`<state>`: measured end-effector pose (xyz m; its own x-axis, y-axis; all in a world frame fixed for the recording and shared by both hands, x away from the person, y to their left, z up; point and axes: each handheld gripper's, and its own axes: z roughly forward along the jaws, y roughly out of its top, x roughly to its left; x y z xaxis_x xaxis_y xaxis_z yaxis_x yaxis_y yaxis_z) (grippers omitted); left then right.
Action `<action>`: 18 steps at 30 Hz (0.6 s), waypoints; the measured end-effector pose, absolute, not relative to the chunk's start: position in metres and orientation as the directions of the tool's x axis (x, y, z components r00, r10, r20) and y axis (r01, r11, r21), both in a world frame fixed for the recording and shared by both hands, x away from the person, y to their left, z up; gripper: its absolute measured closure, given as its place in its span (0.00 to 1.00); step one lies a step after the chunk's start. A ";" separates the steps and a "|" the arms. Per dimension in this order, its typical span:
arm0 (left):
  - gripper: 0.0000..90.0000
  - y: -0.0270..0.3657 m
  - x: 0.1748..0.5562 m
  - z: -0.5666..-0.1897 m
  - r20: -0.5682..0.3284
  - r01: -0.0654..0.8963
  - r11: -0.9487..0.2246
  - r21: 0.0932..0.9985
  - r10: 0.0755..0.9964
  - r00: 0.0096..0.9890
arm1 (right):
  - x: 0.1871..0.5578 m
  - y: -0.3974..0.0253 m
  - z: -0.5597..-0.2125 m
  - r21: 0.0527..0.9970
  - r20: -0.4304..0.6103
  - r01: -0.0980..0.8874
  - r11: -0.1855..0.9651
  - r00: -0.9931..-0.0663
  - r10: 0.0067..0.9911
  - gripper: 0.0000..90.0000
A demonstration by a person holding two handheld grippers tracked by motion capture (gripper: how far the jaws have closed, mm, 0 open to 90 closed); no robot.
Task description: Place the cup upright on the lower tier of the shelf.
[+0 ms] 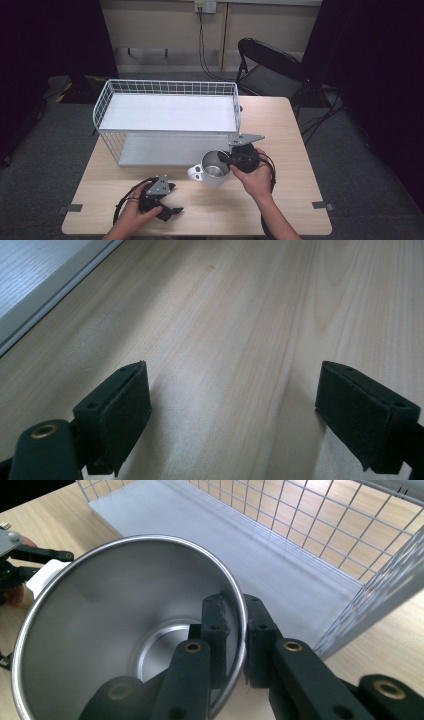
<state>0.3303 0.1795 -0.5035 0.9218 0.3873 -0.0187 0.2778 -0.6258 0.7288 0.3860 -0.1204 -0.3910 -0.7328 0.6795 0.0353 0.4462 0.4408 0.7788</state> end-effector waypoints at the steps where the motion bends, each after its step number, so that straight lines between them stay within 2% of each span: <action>1: 0.15 0.180 0.330 -0.503 -0.018 0.277 -0.627 0.728 0.387 0.922 | 0.387 -0.118 -0.391 0.779 0.038 0.447 0.440 -0.734 0.678 0.91; 18: 0.15 0.179 0.330 -0.504 -0.025 0.283 -0.619 0.733 0.390 0.920 | 0.396 -0.091 -0.391 0.789 0.004 0.429 0.439 -0.718 0.696 0.91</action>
